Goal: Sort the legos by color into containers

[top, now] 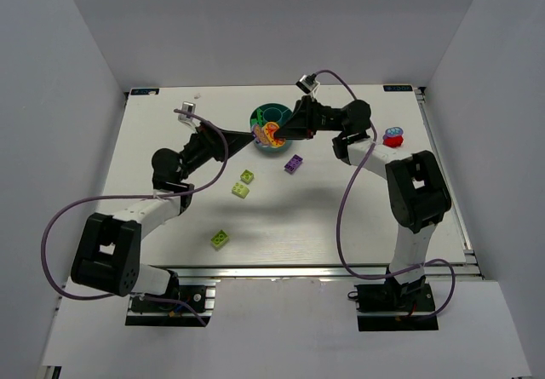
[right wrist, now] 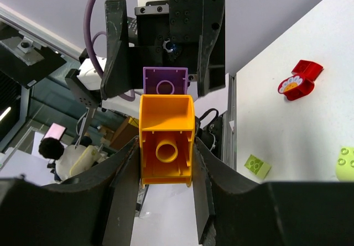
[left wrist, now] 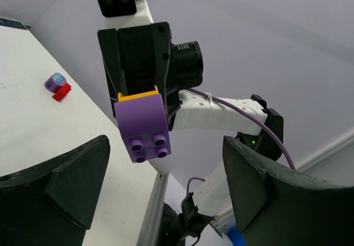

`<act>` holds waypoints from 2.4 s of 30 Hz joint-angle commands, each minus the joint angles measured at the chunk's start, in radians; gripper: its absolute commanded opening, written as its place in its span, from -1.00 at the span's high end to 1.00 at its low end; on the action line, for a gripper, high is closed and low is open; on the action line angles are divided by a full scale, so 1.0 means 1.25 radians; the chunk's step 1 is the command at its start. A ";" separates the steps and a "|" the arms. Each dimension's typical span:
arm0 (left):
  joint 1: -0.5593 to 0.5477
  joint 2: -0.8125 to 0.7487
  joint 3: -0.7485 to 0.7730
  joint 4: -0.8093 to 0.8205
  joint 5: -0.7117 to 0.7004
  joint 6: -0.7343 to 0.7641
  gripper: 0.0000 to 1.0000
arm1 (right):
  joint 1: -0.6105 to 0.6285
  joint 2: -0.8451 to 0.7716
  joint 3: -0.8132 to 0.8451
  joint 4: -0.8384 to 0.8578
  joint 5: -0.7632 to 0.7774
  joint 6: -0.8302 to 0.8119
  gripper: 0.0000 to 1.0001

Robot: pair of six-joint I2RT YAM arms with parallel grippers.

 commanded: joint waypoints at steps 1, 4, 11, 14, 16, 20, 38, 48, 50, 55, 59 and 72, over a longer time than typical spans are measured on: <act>-0.013 -0.001 0.034 0.060 0.019 -0.019 -0.83 | 0.009 -0.039 0.002 0.182 0.016 0.014 1.00; -0.017 -0.001 0.032 0.055 0.018 -0.019 -0.78 | 0.014 -0.038 0.001 0.164 0.014 -0.004 1.00; -0.024 0.015 0.038 0.034 0.026 -0.031 -0.44 | 0.031 -0.033 0.003 0.128 0.005 -0.042 1.00; -0.025 0.025 0.042 0.028 0.029 -0.035 -0.06 | 0.036 -0.034 0.006 0.109 0.004 -0.060 1.00; -0.027 0.036 0.045 0.032 0.035 -0.042 0.19 | 0.036 -0.035 0.006 0.099 0.001 -0.071 1.00; -0.028 0.046 0.046 0.046 0.040 -0.055 0.45 | 0.038 -0.038 0.011 0.062 -0.012 -0.103 1.00; 0.090 -0.125 0.172 -0.767 -0.035 0.398 0.89 | 0.010 -0.082 0.305 -1.216 0.339 -1.546 1.00; 0.090 -0.283 0.155 -0.971 -0.222 0.435 0.92 | 0.047 -0.046 0.271 -1.224 0.546 -1.821 1.00; 0.090 -0.307 0.137 -0.963 -0.220 0.421 0.92 | 0.062 -0.037 0.266 -1.207 0.563 -1.833 1.00; 0.090 -0.342 0.090 -0.959 -0.221 0.399 0.92 | 0.095 -0.011 0.244 -1.154 0.601 -1.882 1.00; 0.090 -0.372 0.067 -0.933 -0.225 0.382 0.92 | 0.110 0.011 0.249 -1.133 0.625 -1.905 1.00; 0.090 -0.418 0.013 -0.901 -0.232 0.348 0.91 | 0.127 0.060 0.283 -1.083 0.682 -1.933 0.92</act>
